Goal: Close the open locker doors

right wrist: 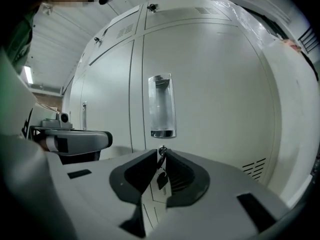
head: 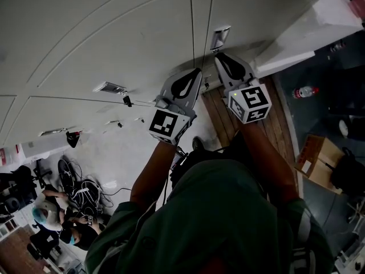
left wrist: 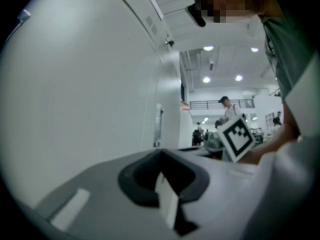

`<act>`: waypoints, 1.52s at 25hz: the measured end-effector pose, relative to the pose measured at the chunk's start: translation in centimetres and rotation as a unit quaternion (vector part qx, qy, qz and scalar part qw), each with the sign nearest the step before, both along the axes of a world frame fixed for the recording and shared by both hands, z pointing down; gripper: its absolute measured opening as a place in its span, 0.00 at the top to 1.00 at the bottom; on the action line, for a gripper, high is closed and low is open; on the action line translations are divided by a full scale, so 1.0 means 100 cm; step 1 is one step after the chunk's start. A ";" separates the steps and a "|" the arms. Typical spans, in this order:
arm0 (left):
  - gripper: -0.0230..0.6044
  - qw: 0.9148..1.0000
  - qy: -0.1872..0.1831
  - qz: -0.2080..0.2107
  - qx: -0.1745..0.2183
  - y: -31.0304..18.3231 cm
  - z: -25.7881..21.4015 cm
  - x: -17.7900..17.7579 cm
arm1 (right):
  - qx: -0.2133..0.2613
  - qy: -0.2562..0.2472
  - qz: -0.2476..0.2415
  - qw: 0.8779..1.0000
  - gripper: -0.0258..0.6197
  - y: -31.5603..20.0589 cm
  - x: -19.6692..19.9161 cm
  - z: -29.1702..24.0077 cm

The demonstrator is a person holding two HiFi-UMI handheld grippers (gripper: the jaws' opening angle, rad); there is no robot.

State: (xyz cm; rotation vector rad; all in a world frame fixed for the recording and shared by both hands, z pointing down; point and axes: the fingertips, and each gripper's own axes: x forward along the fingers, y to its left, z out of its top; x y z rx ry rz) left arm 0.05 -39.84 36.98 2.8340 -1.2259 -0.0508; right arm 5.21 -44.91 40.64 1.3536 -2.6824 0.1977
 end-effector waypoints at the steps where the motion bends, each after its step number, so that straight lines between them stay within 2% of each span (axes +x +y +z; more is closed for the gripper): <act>1: 0.97 1.000 0.000 0.001 0.001 0.001 -0.001 0.000 | -0.003 -0.003 -0.004 1.000 0.92 0.000 0.000 0.000; 12: 0.97 1.000 -0.005 0.002 0.014 0.010 -0.015 0.000 | -0.001 0.004 -0.008 1.000 0.85 0.008 0.004 -0.008; 23: 0.97 0.999 -0.006 0.005 0.032 0.031 -0.035 -0.004 | 0.037 0.002 -0.015 0.999 0.85 0.034 0.010 -0.048; 31: 0.97 0.999 -0.006 0.011 0.049 0.052 -0.051 -0.008 | 0.085 0.012 -0.065 0.994 0.94 0.077 0.002 -0.094; 38: 0.97 0.998 -0.007 0.018 0.057 0.077 -0.060 -0.008 | 0.076 0.017 -0.137 0.988 0.95 0.123 -0.011 -0.115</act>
